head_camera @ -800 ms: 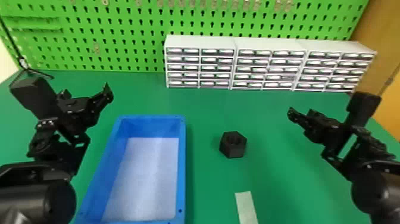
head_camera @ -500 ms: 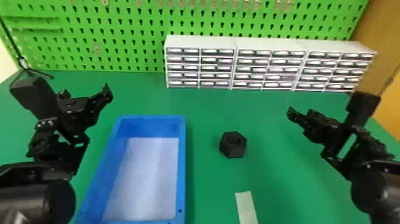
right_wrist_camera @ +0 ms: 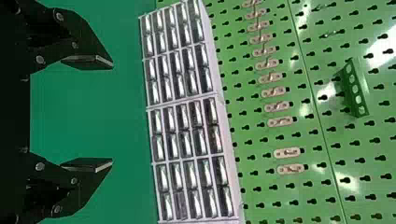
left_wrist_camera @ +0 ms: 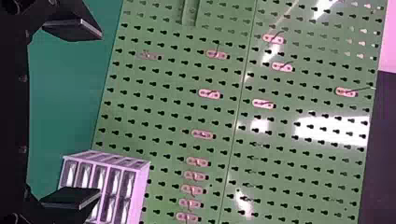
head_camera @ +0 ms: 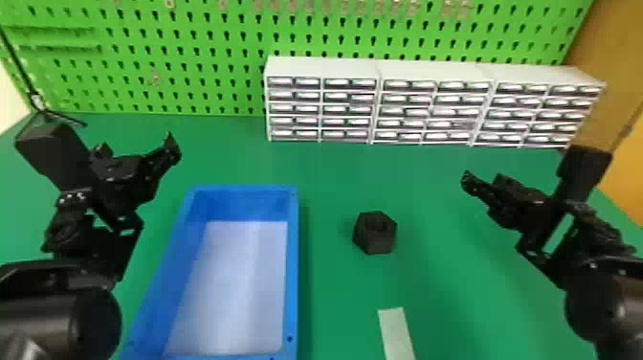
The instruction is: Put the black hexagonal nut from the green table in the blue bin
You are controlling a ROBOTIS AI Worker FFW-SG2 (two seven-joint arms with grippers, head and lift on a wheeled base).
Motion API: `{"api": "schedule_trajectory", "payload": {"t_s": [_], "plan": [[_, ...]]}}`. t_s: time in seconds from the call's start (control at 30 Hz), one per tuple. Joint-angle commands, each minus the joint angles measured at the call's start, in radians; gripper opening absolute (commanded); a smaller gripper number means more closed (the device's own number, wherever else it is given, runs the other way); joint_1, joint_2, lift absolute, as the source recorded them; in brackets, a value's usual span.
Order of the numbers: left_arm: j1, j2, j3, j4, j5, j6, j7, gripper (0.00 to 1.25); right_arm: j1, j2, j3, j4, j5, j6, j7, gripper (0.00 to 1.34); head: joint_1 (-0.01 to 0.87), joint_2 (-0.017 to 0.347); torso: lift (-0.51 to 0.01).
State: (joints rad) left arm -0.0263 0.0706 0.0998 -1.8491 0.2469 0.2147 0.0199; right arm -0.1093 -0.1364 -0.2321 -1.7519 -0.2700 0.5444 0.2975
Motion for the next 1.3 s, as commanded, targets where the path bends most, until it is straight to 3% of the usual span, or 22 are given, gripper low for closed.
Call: {"api": "schedule_trajectory", "payload": {"t_s": [0.0, 0.17, 0.33, 0.63, 0.8, 1.07, 1.27], "plan": [[-0.001, 0.000, 0.000, -0.001, 0.000, 0.000, 0.000, 1.14, -0.004, 0.000, 0.000, -0.009, 0.000, 0.023, 0.000, 0.82, 0.692, 0.008, -0.097], [-0.001, 0.000, 0.001, -0.001, 0.002, 0.000, 0.000, 1.14, -0.006, -0.002, 0.002, -0.047, 0.011, 0.080, 0.000, 0.82, 0.692, 0.008, -0.097], [0.000, 0.000, 0.003, -0.001, 0.002, 0.000, 0.000, 1.14, -0.001, 0.011, -0.004, -0.135, 0.077, 0.215, -0.003, 0.82, 0.692, 0.008, -0.097], [0.003, 0.000, 0.008, -0.001, 0.003, -0.003, 0.000, 1.14, 0.000, -0.011, 0.014, -0.242, 0.083, 0.511, -0.015, 0.82, 0.692, 0.008, -0.097], [0.005, 0.000, 0.011, -0.001, 0.005, -0.005, 0.000, 1.14, -0.003, -0.006, 0.031, -0.301, 0.123, 0.657, -0.015, 0.82, 0.692, 0.008, -0.097], [0.005, 0.002, 0.012, -0.002, 0.006, -0.005, 0.000, 1.14, -0.020, -0.011, 0.040, -0.350, 0.146, 0.802, -0.015, 0.82, 0.692, 0.008, -0.097], [0.002, 0.002, 0.012, -0.002, 0.006, -0.005, -0.002, 1.14, -0.047, -0.029, 0.053, -0.385, 0.179, 0.933, -0.015, 0.82, 0.692, 0.008, -0.097]]}}
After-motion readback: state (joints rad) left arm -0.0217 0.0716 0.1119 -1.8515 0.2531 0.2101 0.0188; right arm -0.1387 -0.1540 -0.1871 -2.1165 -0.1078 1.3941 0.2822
